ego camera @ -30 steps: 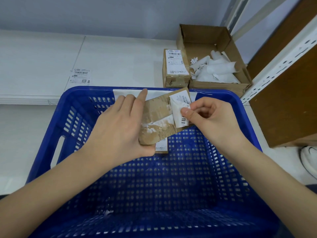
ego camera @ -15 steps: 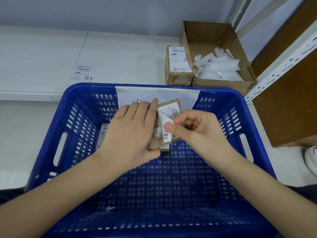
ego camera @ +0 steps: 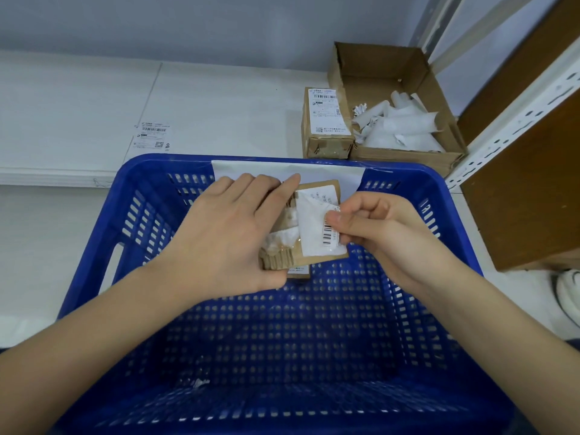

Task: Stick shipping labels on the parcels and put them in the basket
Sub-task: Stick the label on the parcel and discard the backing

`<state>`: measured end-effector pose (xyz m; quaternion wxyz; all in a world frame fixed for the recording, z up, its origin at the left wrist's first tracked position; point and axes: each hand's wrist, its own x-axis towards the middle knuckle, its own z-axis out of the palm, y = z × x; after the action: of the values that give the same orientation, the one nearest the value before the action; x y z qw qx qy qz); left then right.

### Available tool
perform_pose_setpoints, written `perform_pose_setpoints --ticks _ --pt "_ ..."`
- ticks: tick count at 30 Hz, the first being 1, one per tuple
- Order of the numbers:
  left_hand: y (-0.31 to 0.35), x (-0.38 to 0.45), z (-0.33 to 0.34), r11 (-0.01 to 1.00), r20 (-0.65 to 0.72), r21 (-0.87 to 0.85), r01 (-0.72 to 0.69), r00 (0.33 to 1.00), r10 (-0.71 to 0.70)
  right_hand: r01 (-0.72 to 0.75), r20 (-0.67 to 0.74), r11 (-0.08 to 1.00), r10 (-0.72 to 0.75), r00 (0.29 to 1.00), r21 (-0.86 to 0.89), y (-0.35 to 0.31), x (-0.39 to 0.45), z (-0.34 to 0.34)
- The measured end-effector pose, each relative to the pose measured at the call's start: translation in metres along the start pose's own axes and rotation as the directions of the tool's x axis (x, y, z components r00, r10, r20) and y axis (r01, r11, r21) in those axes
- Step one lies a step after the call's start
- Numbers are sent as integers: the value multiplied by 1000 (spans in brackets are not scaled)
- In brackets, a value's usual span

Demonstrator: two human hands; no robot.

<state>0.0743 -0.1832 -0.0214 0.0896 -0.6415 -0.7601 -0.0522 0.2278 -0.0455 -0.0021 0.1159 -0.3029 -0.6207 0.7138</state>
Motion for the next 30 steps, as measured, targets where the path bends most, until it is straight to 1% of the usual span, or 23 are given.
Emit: perform_pose_setpoints --ticks 3,6,13,16,17,19,21,23,25,27,30 --pt "-4 1 -5 998 -11 -54 -28 1000 27 -30 23 997 28 999 72 -2 1 -2" --pt "-8 2 -8 994 -18 -95 -60 998 58 -52 39 982 46 998 181 0 4 -4" --pt "-14 2 -14 988 -63 -59 -140 989 137 -73 95 930 42 995 360 -1 3 -3" --pt "-15 2 -15 986 -71 -60 -153 986 149 -81 91 914 49 995 396 -1 3 -2" --pt "-15 1 -14 987 -65 -67 -147 988 142 -81 92 922 50 995 378 -1 3 -3" --pt "-14 1 -10 987 -58 -86 -133 990 128 -68 86 958 45 995 279 -4 3 -5" --pt "-14 1 -6 989 -56 -86 -123 991 119 -31 49 992 25 998 122 -9 3 -9" --pt "-13 1 -6 989 -62 -74 -124 991 120 30 -6 999 -30 1000 -44 -15 0 -11" --pt "-12 1 -7 990 -81 -52 -133 988 129 74 -74 977 -90 993 -198 -16 -1 -13" --pt "-10 0 -7 988 -90 -21 -153 985 150 80 -140 936 -135 981 -343 -13 0 -11" --pt "-8 -1 -4 984 -74 25 -174 982 176 119 -177 830 -253 951 -545 -3 1 -8"
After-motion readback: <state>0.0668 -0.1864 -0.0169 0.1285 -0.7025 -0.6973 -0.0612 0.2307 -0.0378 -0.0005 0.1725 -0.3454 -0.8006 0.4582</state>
